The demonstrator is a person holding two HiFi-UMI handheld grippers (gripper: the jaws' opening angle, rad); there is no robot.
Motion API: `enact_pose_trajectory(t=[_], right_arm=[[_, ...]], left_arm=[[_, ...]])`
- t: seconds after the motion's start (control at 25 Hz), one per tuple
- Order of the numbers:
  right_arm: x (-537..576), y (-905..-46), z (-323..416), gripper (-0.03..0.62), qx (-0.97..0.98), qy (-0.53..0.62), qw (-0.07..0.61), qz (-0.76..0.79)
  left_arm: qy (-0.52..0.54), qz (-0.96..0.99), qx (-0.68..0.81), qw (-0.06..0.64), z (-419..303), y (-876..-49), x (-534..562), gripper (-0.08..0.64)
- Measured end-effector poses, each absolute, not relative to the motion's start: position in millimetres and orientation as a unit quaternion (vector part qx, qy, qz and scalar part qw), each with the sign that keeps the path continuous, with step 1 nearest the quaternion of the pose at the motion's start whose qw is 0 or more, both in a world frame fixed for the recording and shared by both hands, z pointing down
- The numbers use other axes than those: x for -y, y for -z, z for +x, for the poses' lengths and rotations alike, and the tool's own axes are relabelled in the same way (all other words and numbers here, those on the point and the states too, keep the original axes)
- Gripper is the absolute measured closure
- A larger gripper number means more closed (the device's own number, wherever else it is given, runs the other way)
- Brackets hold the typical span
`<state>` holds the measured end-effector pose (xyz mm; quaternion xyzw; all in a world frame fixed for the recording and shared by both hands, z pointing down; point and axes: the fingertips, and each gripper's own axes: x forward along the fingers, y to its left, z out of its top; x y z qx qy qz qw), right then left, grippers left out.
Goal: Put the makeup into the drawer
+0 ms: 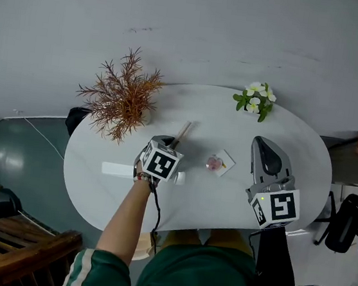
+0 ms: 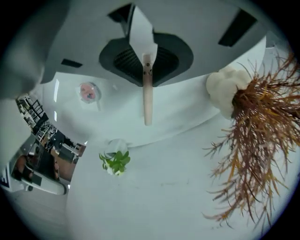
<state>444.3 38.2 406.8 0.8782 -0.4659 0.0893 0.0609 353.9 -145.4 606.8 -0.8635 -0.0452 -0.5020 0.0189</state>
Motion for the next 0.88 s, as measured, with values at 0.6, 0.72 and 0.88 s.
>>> enact_pose_trajectory(t=[0.6,0.72,0.88], right_arm=[[-28.6,-353.5,420.0,0.589,0.47,-0.038,0.062,0.88],[-30.0,-342.1,415.7,0.589,0.465,-0.027,0.063,0.883],[-35.8,-333.4,413.6,0.589,0.45,-0.018,0.069,0.89]], left_arm=[[0.226,-0.974,-0.005,0.007,364.3,-413.7,129.5,0.495],[0.174,-0.984,-0.014,0.016,361.1,-382.6,125.8,0.495],[0.129,-0.991,-0.025,0.012,355.8,-355.0,123.7,0.495]])
